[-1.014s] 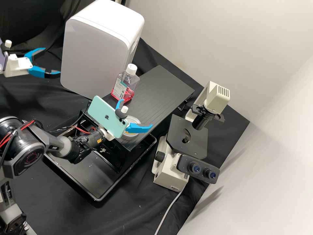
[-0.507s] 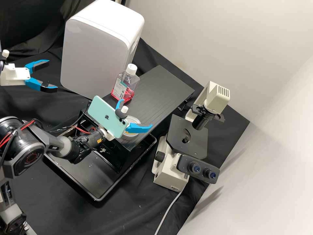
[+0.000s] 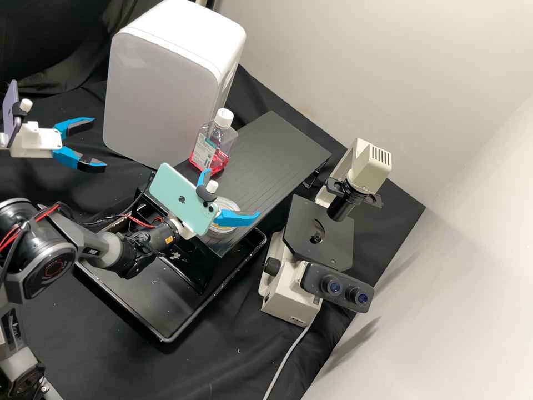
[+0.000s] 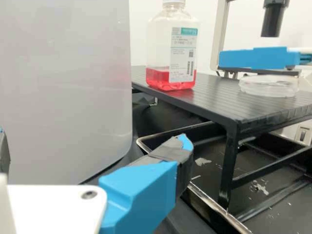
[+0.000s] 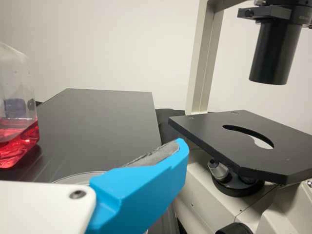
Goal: Remove the lid from the petri dish
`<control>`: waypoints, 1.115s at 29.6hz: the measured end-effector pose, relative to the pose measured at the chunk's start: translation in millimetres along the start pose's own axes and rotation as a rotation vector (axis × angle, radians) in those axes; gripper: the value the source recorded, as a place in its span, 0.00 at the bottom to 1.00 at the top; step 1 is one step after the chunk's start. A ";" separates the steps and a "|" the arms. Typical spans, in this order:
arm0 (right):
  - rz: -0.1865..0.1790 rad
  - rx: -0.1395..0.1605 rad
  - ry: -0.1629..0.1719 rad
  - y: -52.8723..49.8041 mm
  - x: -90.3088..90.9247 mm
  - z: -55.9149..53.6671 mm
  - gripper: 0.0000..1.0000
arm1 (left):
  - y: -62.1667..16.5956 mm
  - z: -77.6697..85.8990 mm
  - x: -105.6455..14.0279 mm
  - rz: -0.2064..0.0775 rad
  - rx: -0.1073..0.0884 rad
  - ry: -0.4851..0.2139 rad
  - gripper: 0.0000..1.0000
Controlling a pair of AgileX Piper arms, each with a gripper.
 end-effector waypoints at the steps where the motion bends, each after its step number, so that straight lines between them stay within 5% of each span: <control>1: 0.000 0.000 0.000 0.0 0.0 0.0 1.00 | 0.0 -0.3 0.8 0.001 -0.001 0.002 1.00; 19: 0.000 0.000 0.000 0.0 0.0 0.0 1.00 | 5.4 -5.9 5.7 0.025 -0.001 0.020 1.00; 31: 0.000 0.000 0.000 0.0 0.0 0.0 1.00 | -15.8 23.5 -28.1 -0.084 0.012 -0.090 1.00; 33: 0.000 0.000 0.000 0.0 0.0 0.0 1.00 | -17.9 28.8 -32.7 -0.094 0.032 -0.114 1.00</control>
